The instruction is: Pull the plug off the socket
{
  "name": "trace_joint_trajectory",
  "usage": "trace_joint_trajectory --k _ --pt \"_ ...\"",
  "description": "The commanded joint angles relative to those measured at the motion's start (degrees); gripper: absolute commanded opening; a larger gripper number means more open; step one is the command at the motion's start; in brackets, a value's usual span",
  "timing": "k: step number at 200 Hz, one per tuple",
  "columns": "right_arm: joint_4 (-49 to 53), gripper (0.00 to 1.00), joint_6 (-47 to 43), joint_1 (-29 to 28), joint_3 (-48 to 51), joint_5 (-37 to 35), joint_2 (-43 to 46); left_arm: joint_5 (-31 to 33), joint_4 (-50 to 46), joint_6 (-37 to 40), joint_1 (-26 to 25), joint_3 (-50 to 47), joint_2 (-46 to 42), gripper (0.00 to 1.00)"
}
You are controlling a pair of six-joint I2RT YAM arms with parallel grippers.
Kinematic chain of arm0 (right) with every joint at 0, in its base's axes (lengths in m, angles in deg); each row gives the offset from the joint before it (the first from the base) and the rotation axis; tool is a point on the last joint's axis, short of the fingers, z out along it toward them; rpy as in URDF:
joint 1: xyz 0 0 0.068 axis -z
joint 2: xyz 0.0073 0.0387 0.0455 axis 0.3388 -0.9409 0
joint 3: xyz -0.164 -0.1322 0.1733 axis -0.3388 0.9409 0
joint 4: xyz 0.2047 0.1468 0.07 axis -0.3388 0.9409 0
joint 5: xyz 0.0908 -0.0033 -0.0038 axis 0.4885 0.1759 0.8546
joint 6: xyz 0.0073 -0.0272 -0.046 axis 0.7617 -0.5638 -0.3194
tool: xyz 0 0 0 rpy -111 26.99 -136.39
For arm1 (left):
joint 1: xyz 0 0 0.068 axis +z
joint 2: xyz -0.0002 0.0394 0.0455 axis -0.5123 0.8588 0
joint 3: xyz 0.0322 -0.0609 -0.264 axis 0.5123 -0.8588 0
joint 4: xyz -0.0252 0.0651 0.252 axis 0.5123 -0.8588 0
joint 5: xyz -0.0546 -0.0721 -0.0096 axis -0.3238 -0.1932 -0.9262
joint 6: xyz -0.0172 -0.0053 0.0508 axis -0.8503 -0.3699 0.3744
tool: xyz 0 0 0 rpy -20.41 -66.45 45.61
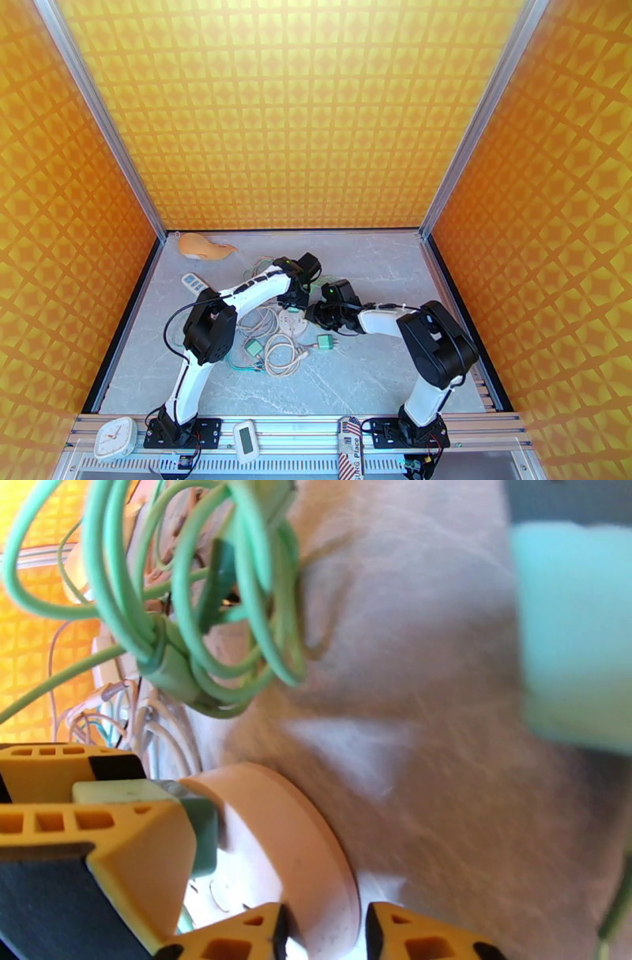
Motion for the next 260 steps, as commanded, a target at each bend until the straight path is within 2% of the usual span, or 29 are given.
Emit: trace_joint_trajectory --k 1,23,61,126,159,260 --pt "6.8 0.36 -3.5 -2.6 2.0 -2.6 2.5 -8.4 8.1 -2.1 -3.1 0.6 -0.5 0.00" --pt "5.0 0.41 -3.3 -2.7 2.6 -3.4 6.8 -8.0 8.5 -3.9 -2.5 0.4 -0.4 0.00" --pt "-4.5 0.49 -1.1 -2.6 6.0 -2.9 11.2 -8.0 9.6 -6.4 -1.8 0.0 -0.5 0.00" --pt "-16.0 0.52 5.4 -3.6 8.6 -2.4 8.5 -7.9 8.9 -7.9 -1.4 2.7 1.2 0.00" --pt "-16.3 0.56 4.7 -4.3 8.7 -4.7 7.6 -8.0 8.7 -7.6 -1.4 3.3 1.2 0.00" --pt "-18.8 0.52 4.6 -4.2 8.1 -0.5 1.8 -7.9 8.5 -6.5 -1.5 0.7 -0.5 0.00"
